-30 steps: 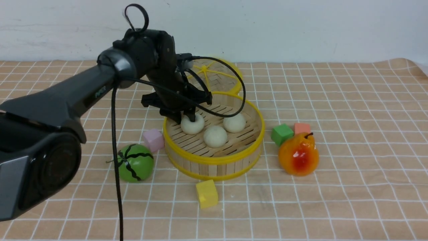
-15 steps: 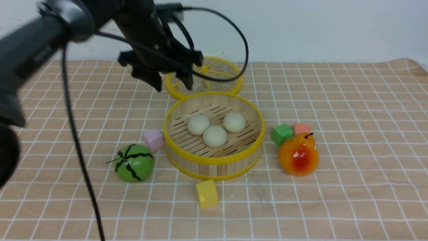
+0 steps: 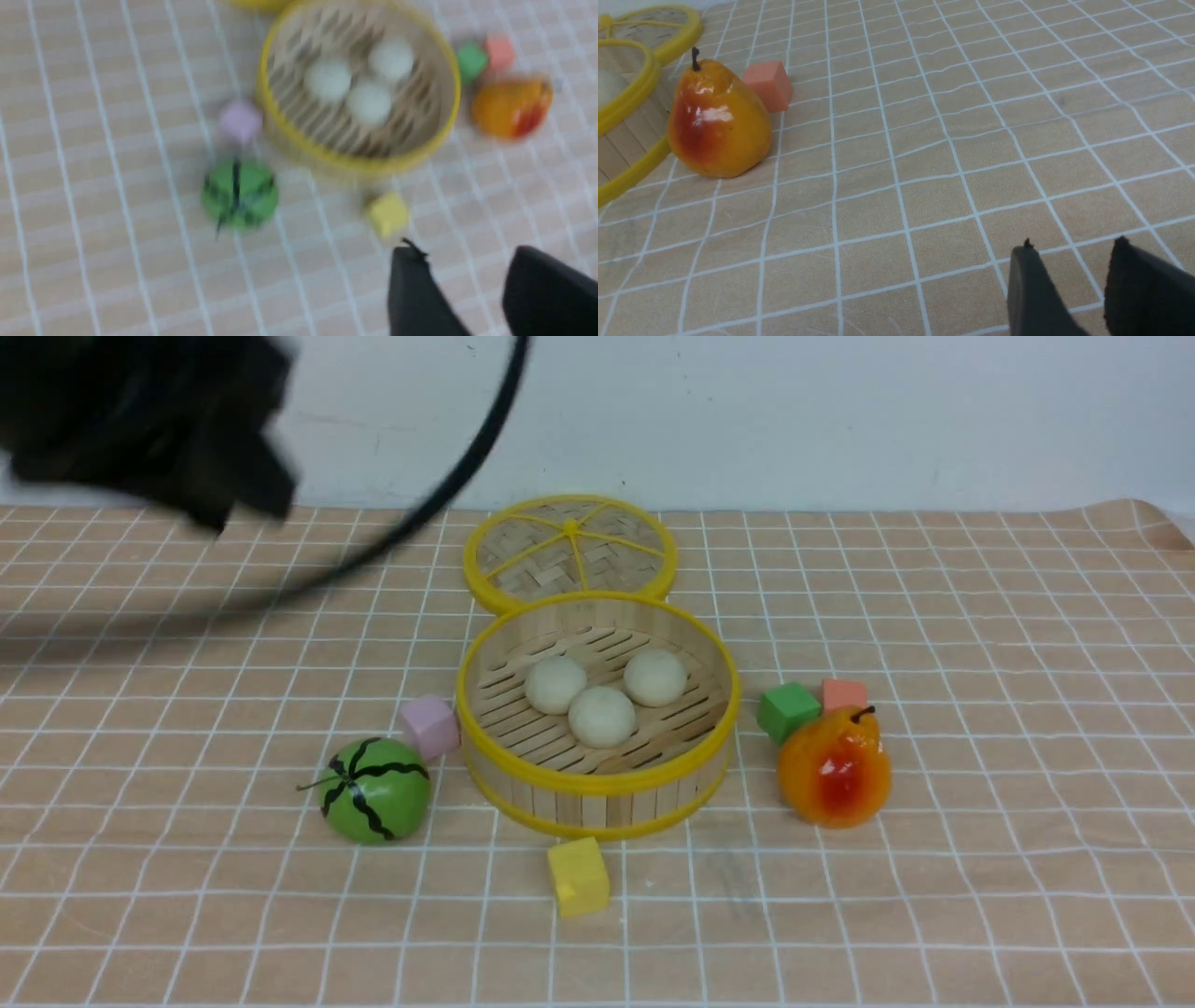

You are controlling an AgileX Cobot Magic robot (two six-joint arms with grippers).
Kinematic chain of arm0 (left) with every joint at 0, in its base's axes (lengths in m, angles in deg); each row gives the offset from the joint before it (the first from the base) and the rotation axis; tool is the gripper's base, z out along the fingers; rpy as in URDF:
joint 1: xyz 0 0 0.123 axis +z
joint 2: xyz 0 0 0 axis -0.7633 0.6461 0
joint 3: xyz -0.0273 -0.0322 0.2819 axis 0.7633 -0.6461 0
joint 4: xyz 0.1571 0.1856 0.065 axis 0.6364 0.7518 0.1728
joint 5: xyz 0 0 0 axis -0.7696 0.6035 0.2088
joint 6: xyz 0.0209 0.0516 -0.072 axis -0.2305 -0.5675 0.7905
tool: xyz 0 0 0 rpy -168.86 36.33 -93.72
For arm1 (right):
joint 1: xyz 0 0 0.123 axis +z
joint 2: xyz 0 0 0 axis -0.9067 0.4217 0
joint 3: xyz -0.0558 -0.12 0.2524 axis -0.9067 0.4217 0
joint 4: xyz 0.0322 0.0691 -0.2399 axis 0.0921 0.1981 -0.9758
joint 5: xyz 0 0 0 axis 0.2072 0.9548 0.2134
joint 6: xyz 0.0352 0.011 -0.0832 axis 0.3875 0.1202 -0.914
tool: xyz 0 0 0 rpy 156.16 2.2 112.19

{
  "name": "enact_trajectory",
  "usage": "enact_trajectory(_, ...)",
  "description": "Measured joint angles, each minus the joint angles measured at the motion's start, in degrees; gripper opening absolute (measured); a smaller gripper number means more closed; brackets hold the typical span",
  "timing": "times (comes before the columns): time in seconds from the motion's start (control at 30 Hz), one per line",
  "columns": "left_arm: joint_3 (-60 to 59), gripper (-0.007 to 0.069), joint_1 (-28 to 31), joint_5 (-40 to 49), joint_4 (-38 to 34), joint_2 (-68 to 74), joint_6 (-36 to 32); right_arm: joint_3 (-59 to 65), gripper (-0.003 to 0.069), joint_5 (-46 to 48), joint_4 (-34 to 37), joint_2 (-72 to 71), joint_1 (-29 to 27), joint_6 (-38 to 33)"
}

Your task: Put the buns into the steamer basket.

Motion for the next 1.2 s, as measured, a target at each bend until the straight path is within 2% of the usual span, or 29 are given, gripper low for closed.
enact_trajectory(0.03, -7.6, 0.0176, 0.0, -3.4, 0.7, -5.7, 1.1, 0.0, 0.0241, 0.0, 0.0, 0.0, 0.0, 0.0)
enact_trajectory(0.13, -20.0, 0.0101, 0.0, -11.3, 3.0, -18.2, 5.4, 0.0, 0.0241, 0.0, 0.0, 0.0, 0.0, 0.0)
enact_trajectory(0.17, -21.9, 0.009, 0.0, -11.8, 3.2, -19.2, 6.2, 0.0, 0.0241, 0.0, 0.0, 0.0, 0.0, 0.0)
enact_trajectory(0.27, -35.6, -0.0013, 0.0, -17.0, 6.4, -34.0, 12.3, 0.0, 0.0241, 0.0, 0.0, 0.0, 0.0, 0.0)
enact_trajectory(0.43, -46.5, -0.0013, 0.0, -17.6, 7.6, -43.7, 15.8, 0.0, 0.0241, 0.0, 0.0, 0.0, 0.0, 0.0)
enact_trajectory(0.73, -48.9, -0.0013, 0.0, -18.1, 7.8, -46.3, 18.8, 0.0, 0.0241, 0.0, 0.0, 0.0, 0.0, 0.0)
enact_trajectory(1.2, -48.9, -0.0013, 0.0, -17.1, 8.9, -46.3, 18.8, 0.0, 0.0241, 0.0, 0.0, 0.0, 0.0, 0.0)
